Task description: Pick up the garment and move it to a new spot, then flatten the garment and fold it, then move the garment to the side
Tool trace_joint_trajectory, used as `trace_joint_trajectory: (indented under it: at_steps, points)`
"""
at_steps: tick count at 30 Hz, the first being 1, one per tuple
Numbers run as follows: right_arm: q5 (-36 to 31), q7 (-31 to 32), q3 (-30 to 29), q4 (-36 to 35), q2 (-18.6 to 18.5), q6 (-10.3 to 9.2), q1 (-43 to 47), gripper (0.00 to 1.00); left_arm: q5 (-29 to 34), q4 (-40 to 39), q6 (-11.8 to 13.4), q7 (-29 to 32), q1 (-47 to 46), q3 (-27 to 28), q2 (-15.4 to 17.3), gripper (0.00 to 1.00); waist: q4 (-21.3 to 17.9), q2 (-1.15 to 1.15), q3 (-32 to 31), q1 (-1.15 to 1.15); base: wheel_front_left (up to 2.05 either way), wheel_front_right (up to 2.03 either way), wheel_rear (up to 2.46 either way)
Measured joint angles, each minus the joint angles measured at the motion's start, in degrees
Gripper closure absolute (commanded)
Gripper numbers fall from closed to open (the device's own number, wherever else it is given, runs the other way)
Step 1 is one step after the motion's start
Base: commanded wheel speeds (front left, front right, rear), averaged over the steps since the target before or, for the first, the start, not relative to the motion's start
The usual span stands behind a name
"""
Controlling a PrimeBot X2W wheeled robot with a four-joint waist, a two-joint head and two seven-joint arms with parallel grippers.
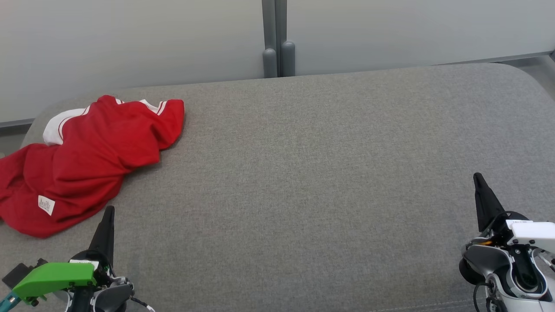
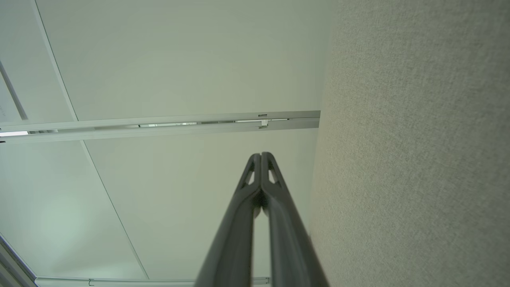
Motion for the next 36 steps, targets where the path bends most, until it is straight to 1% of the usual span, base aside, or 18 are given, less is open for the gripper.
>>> trace_joint_trajectory:
  at_steps: [9, 10, 13, 18, 23, 27, 29, 32, 33, 36]
  points:
    - [0.0, 0.0, 0.0, 0.4, 0.1, -0.02, 0.2, 1.00, 0.0, 0.4, 0.0, 0.0, 0.1, 0.0, 0.0, 1.00, 0.0, 0.00, 0.0, 0.00, 0.00, 0.00, 0.00]
    - [0.0, 0.0, 0.0, 0.9, 0.4, -0.03, 0.6, 0.00, 0.0, 1.0, 0.0, 0.0, 0.5, -0.1, -0.2, 0.00, 0.0, 0.00, 0.0, 0.00, 0.00, 0.00, 0.00]
    - [0.0, 0.0, 0.0, 2.1, 1.1, -0.07, 2.4, 0.00, 0.0, 2.1, 0.0, 0.0, 2.0, -0.4, -0.9, 0.00, 0.0, 0.00, 0.0, 0.00, 0.00, 0.00, 0.00]
    - [-0.4, -0.5, 0.2, 1.9, 1.1, -0.07, 2.6, 0.00, 0.0, 2.0, 0.0, -0.4, 2.2, -0.9, -0.9, 0.00, 0.0, 0.00, 0.0, 0.00, 0.00, 0.00, 0.00]
    - [-2.6, -1.8, 1.1, 1.2, 0.7, -0.05, 2.6, 0.00, 0.9, 1.7, 0.0, -1.2, 2.2, -1.4, -0.9, 0.00, -0.1, 0.00, 0.0, 0.00, 0.00, 0.00, 0.00]
    - [-5.9, -3.2, 2.5, 0.7, -1.5, -0.07, 2.7, 0.00, 2.1, 1.2, 0.0, -2.0, 2.2, -2.2, -0.6, 0.00, -0.1, 0.00, 0.0, 0.00, 0.00, 0.00, 0.00]
    - [-7.9, -3.6, 3.4, 0.4, -3.2, -0.11, 2.7, 0.00, 4.0, 0.9, 0.0, -2.8, 2.2, -2.9, -0.3, 0.00, -0.2, 0.00, 0.0, 0.00, 0.00, 0.00, 0.00]
    - [-10.9, -4.1, 4.7, -0.3, -5.3, -1.00, 2.7, 0.00, 6.3, 0.7, 0.0, -3.9, 2.2, -3.6, 0.8, 0.00, -0.2, 0.00, 0.0, 0.00, 0.00, 0.00, 0.00]
    - [-12.0, -4.1, 4.9, -0.6, -5.6, -1.14, 2.7, 0.00, 7.5, 0.6, 0.0, -4.2, 2.2, -3.8, 1.1, 0.00, -0.2, 0.00, 0.0, 0.00, 0.00, 0.00, 0.00]
    - [-15.7, -4.6, 5.7, -1.8, -5.6, -2.35, 2.6, 0.00, 10.3, 0.6, 0.0, -4.9, 2.2, -4.9, 1.8, 0.00, -0.2, 0.00, -0.1, 0.00, 0.00, 0.00, 0.00]
